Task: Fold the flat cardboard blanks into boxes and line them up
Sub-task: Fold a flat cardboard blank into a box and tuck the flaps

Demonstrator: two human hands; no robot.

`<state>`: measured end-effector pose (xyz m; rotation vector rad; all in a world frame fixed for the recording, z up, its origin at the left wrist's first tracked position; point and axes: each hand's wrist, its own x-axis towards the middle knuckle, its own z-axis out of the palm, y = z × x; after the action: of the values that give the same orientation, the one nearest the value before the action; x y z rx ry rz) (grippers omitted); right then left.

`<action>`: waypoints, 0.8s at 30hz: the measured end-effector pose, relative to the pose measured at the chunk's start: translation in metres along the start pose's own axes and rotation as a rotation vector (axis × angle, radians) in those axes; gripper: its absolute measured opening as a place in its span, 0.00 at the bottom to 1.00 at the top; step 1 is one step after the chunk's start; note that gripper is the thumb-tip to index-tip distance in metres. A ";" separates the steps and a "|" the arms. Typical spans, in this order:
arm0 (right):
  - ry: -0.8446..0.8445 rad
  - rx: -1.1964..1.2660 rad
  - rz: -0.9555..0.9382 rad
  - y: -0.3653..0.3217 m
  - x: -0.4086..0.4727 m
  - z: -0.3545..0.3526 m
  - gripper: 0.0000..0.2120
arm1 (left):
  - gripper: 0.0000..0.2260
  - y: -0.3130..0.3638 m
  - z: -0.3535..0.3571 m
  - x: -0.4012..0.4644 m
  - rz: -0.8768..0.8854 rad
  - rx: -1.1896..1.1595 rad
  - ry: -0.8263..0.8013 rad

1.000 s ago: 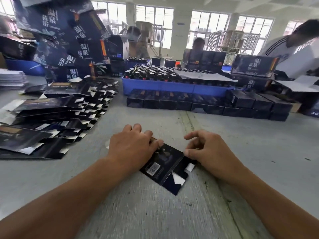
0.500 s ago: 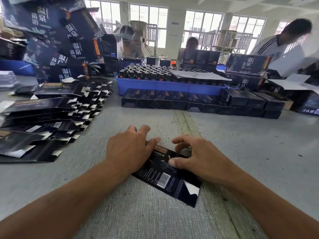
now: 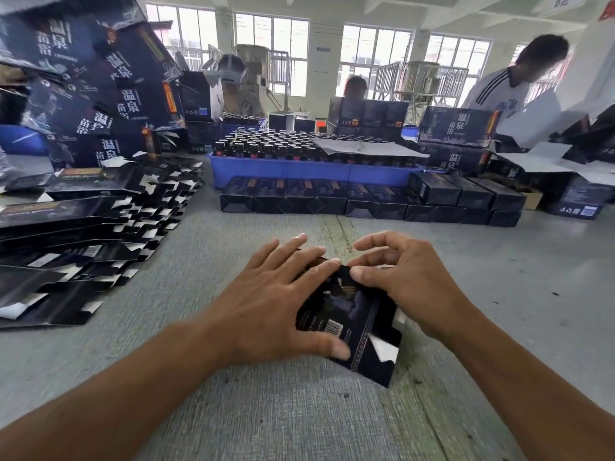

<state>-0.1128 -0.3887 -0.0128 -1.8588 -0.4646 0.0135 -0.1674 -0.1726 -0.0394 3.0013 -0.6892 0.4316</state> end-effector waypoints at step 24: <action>0.065 0.284 0.007 0.001 0.003 0.003 0.07 | 0.41 -0.013 -0.012 -0.004 -0.216 0.062 0.404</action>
<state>-0.1107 -0.3855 -0.0139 -1.5776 -0.3897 0.0222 -0.1682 -0.1583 -0.0288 2.8589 -0.3206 1.0179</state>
